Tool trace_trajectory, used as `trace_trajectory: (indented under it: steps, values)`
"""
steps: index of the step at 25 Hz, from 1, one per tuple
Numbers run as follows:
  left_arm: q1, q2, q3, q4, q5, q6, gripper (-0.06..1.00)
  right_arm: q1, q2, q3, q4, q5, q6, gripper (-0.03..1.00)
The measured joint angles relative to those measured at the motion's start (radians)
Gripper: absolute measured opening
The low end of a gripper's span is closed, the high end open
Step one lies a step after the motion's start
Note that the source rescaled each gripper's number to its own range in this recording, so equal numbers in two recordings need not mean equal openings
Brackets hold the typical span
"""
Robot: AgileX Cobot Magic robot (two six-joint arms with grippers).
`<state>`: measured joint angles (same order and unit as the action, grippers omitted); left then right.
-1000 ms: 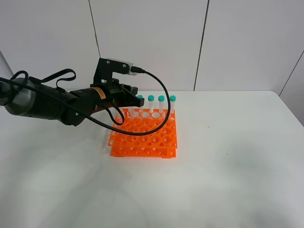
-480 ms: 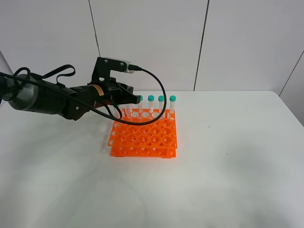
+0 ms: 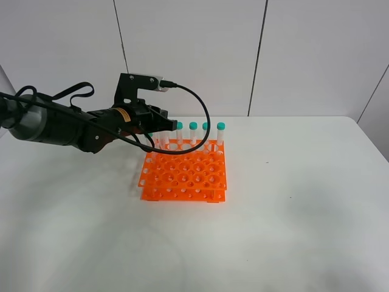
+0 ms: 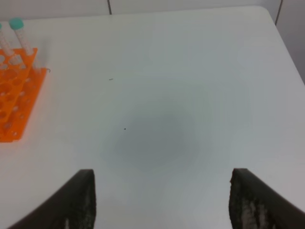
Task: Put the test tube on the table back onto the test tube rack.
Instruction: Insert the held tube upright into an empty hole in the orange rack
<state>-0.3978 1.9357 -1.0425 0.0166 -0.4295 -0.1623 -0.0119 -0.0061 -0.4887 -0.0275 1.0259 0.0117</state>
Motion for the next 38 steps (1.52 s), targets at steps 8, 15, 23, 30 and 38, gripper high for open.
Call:
trace_trajectory:
  steps: [8,15,23,30,38]
  values:
    - [0.000,0.000,-0.016,0.016,0.002,-0.009,0.00,0.000,0.000,0.000,0.000,0.000,0.000,0.83]
    - [0.000,0.000,-0.028,0.022,0.020,-0.009,0.00,0.000,0.000,0.000,0.000,0.000,0.000,0.83]
    - [0.000,0.027,-0.028,0.022,0.031,-0.034,0.00,0.000,0.000,0.000,0.000,0.000,0.000,0.83]
    - [-0.002,0.047,-0.030,0.025,0.015,-0.035,0.00,0.000,0.000,0.000,0.000,0.000,0.000,0.83]
    - [-0.002,0.060,-0.055,0.025,0.020,-0.035,0.00,0.000,0.000,0.000,0.001,0.000,0.000,0.83]
